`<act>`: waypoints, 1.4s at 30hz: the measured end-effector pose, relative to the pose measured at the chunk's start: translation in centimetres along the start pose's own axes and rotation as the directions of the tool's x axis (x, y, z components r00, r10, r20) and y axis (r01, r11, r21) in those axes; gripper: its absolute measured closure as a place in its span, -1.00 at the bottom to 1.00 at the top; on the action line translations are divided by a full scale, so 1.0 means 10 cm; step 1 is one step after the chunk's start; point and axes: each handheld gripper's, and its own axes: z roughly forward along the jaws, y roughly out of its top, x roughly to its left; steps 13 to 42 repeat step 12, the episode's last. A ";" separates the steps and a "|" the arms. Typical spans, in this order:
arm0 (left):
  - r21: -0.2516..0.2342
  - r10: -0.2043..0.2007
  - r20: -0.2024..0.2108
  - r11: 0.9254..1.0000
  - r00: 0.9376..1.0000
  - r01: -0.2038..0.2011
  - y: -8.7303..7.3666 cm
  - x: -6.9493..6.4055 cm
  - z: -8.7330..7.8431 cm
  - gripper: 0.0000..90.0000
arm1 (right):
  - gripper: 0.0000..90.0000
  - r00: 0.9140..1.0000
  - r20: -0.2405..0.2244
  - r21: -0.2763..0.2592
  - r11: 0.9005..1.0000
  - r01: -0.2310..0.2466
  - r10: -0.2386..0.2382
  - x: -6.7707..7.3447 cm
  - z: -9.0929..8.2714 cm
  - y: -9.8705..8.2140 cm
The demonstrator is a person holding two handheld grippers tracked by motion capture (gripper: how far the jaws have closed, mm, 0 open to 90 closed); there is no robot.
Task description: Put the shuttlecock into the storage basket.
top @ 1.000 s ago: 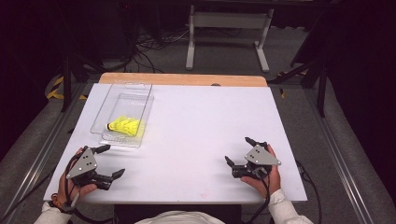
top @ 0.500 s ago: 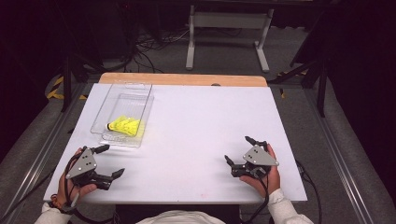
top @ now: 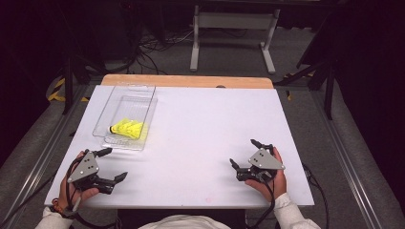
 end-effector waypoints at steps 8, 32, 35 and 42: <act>-0.008 -0.012 -0.009 1.000 1.000 0.012 -0.01 0.02 -0.02 -0.91 | -0.88 1.000 0.000 0.003 1.000 0.001 -0.001 0.00 0.01 0.00; -0.008 -0.017 -0.014 1.000 1.000 0.017 -0.01 0.03 -0.03 -0.91 | -0.88 1.000 0.001 0.000 1.000 0.004 -0.004 0.00 0.00 0.00; -0.008 -0.017 -0.014 1.000 1.000 0.017 -0.01 0.03 -0.03 -0.91 | -0.88 1.000 0.001 0.000 1.000 0.004 -0.004 0.00 0.00 0.00; -0.008 -0.017 -0.014 1.000 1.000 0.017 -0.01 0.03 -0.03 -0.91 | -0.88 1.000 0.001 0.000 1.000 0.004 -0.004 0.00 0.00 0.00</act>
